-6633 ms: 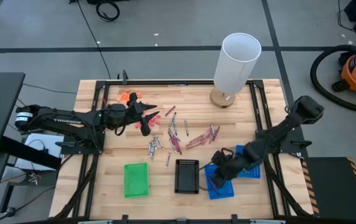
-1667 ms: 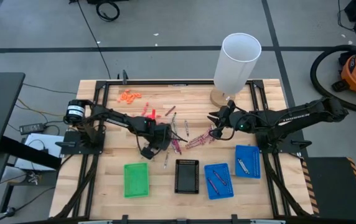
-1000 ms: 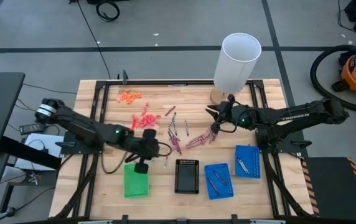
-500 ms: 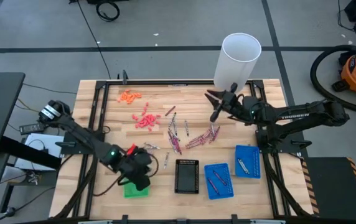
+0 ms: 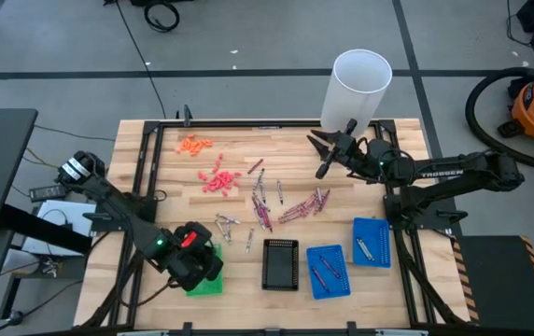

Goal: Sort crayons
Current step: Put the white crayon into the green bin

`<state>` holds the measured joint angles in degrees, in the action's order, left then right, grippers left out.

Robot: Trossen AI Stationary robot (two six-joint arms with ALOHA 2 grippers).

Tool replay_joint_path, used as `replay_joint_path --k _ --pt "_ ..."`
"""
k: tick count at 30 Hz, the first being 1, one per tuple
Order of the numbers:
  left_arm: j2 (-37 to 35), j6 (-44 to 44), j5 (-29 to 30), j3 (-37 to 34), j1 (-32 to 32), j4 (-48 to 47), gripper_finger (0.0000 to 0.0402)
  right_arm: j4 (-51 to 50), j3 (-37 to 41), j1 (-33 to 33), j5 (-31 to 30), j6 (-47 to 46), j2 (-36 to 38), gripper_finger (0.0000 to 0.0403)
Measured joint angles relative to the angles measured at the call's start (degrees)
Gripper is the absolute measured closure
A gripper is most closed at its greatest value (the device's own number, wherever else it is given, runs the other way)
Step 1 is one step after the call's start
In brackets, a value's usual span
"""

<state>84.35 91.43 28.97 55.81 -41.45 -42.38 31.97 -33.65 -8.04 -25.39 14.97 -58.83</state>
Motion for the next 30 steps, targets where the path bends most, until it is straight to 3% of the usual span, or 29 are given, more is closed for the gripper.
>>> replay_joint_path --k 7,15,24,30 --pt "3.47 7.08 -3.07 0.02 0.12 0.40 0.0360 -1.15 0.00 0.02 0.02 -0.38 -0.02 0.0316" --pt "8.02 6.25 -9.04 0.02 -0.60 0.99 0.0346 -2.23 0.00 0.14 1.53 -1.48 -0.02 0.0316" --pt "4.94 -2.60 -10.77 0.05 -0.22 1.60 0.0256 -2.47 0.00 0.18 1.53 -1.93 -0.02 0.0316" --pt "-0.65 -14.41 -16.91 0.11 1.90 -1.33 0.0247 -2.51 0.00 0.18 1.55 -1.93 -0.02 0.0316"
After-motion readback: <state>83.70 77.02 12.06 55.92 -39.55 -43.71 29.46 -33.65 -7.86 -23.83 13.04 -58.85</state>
